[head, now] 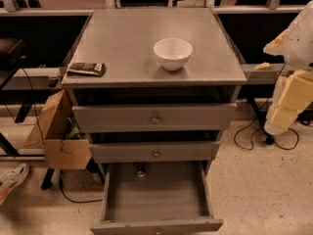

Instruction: Pick redbull can from bottom drawer and place on counter

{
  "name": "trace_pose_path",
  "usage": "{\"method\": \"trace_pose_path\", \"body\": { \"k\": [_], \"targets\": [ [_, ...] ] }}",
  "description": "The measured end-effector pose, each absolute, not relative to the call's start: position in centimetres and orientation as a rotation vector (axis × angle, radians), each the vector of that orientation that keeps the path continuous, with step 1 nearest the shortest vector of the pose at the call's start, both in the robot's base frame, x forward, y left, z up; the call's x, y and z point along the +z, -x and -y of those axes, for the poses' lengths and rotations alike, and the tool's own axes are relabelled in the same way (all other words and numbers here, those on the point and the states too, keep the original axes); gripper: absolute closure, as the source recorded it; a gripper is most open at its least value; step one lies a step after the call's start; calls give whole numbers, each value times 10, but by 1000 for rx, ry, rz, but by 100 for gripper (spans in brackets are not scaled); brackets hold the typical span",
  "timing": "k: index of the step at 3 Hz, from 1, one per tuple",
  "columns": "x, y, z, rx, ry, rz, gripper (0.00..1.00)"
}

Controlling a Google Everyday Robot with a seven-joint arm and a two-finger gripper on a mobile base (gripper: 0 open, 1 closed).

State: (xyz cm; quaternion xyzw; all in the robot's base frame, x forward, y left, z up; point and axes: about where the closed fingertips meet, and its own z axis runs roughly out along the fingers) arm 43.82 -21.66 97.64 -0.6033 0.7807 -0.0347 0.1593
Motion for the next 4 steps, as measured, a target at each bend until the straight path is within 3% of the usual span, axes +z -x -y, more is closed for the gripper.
{"method": "trace_pose_path", "body": {
  "k": [2,3,4],
  "targets": [
    [961,-439,208,-62,1623,-2243,0],
    [911,-434,195,89,1424,-2318,0],
    [826,-416,181,355,1243,-2360,0]
  ]
}}
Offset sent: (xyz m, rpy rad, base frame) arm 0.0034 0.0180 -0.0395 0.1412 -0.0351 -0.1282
